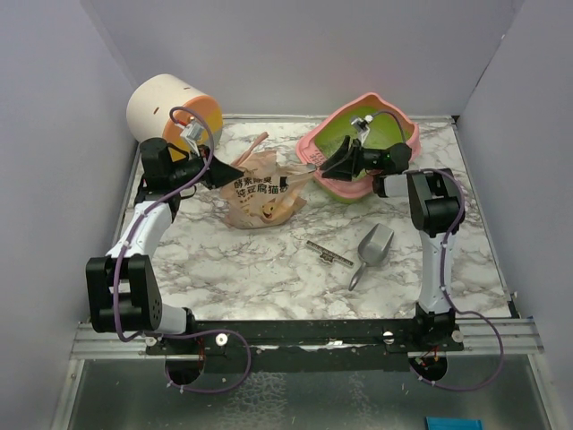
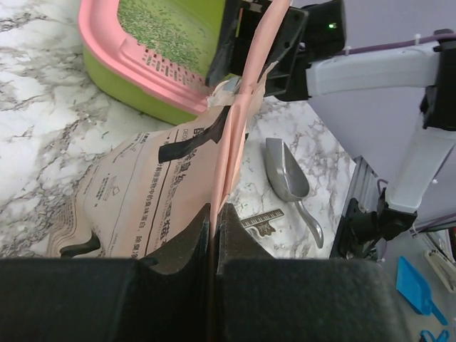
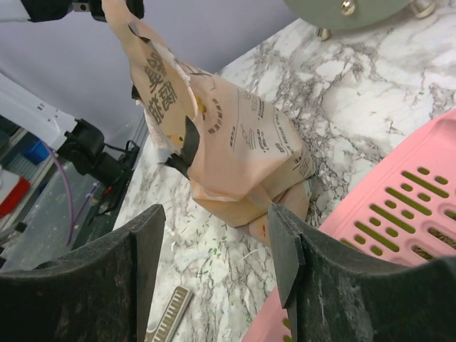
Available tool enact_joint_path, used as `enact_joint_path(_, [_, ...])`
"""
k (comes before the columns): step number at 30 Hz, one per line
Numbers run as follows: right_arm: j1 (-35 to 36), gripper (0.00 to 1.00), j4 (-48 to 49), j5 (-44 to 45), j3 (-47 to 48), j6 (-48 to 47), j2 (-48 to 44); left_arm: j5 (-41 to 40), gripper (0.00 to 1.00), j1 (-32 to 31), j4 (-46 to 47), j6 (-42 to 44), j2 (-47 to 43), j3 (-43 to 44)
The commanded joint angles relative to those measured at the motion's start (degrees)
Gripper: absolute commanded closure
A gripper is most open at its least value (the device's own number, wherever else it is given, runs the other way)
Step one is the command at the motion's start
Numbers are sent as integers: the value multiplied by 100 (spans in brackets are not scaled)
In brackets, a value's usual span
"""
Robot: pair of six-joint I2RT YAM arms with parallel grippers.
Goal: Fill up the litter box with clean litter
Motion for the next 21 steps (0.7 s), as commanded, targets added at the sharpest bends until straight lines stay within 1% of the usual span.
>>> enact_joint_path(1, [147, 40, 1879, -328, 624, 368, 576, 350, 100, 20, 355, -303, -147, -61])
enact_joint_path(5, [324, 40, 1469, -201, 744, -111, 575, 291, 100, 27, 178, -162, -119, -19])
enact_joint_path(9, [585, 40, 602, -271, 753, -931, 364, 194, 100, 23, -242, 139, -97, 127])
enact_joint_path(13, [770, 41, 282, -96, 537, -1477, 159, 68, 100, 27, -603, 396, -112, 293])
enact_joint_path(15, [810, 43, 67, 8, 500, -1741, 114, 42, 100, 22, -669, 455, -131, 325])
enact_joint_path(16, [816, 54, -26, 13, 553, -1775, 129, 14, 100, 25, -685, 466, -143, 331])
enact_joint_path(17, [822, 72, -33, 25, 632, -1680, 171, -12, 100, 22, -694, 501, -159, 317])
enact_joint_path(18, [823, 88, 139, 112, 649, -1439, 209, -97, 100, 21, -709, 529, -190, 309])
enact_joint_path(19, [823, 97, 519, 235, 594, -1175, 238, -232, 100, 24, -742, 556, -224, 284])
enact_joint_path(20, [812, 99, 861, 375, 522, -936, 236, -351, 95, 27, -767, 601, -280, 241])
enact_joint_path(21, [800, 99, 958, 474, 476, -771, 214, -434, 80, 27, -716, 624, -355, 165])
